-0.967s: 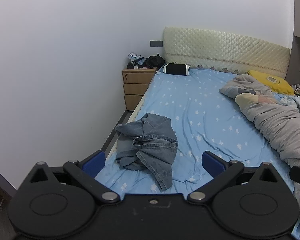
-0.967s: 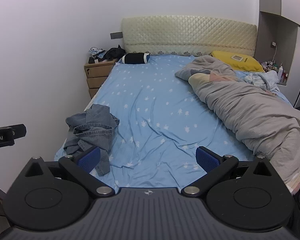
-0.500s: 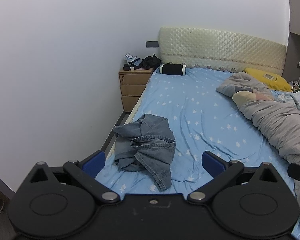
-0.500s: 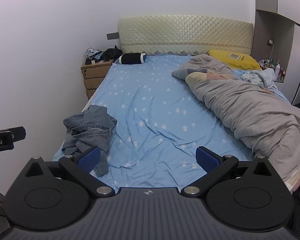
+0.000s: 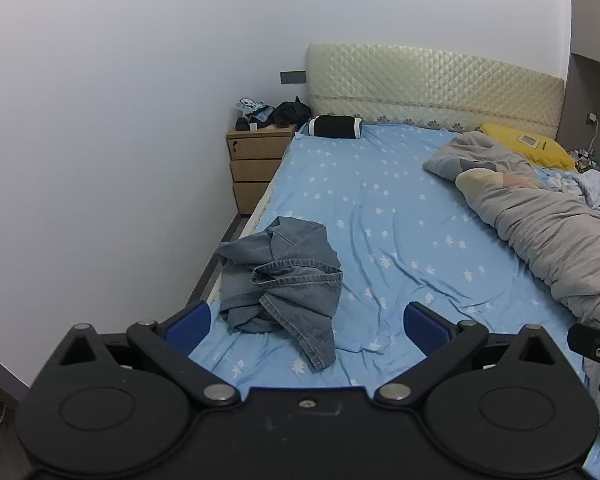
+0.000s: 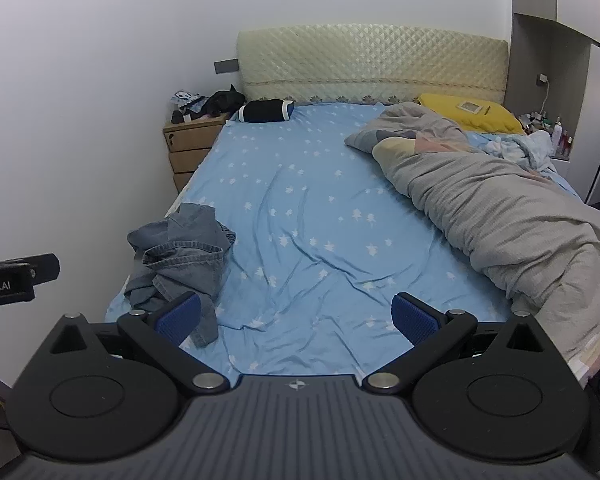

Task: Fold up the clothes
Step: 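Move both grippers toward the crumpled blue jeans on the bed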

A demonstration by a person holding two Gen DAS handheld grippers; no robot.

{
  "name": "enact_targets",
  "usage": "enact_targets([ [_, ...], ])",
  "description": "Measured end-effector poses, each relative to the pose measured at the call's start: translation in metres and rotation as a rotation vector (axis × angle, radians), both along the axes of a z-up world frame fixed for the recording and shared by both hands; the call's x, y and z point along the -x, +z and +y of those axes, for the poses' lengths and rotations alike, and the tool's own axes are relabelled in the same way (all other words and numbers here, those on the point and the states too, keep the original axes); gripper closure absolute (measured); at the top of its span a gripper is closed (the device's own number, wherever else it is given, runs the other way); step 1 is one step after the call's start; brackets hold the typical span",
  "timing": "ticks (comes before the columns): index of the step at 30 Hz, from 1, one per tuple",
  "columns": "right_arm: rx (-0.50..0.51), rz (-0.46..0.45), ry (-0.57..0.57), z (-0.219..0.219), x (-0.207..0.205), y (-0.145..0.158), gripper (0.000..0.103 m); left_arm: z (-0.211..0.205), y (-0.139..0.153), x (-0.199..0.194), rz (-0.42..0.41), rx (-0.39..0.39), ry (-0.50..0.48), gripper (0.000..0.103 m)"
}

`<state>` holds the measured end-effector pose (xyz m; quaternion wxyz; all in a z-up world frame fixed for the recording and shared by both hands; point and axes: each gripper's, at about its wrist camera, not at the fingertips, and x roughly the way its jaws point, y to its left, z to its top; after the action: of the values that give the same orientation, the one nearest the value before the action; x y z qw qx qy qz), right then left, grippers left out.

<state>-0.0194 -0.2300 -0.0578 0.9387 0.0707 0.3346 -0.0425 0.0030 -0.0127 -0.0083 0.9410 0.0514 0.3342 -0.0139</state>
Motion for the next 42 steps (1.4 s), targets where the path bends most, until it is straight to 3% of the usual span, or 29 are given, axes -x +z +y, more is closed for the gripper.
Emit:
enact_targets([
  [10, -0.019, 0.001, -0.007, -0.007, 0.007, 0.003, 0.000, -0.001, -0.004, -0.003, 0.010, 0.003, -0.006, 0.000],
  [24, -0.064, 0.004, -0.016, -0.011, -0.013, -0.010, 0.000, -0.008, -0.016, -0.017, 0.073, 0.012, -0.008, 0.000],
  [29, -0.088, 0.007, -0.007, -0.021, -0.008, -0.013, 0.000, -0.020, -0.013, -0.012, 0.045, 0.001, -0.012, 0.000],
  [42, -0.100, -0.107, 0.107, -0.048, 0.005, -0.013, 0.000, -0.040, -0.019, -0.010, 0.044, -0.014, 0.085, 0.000],
])
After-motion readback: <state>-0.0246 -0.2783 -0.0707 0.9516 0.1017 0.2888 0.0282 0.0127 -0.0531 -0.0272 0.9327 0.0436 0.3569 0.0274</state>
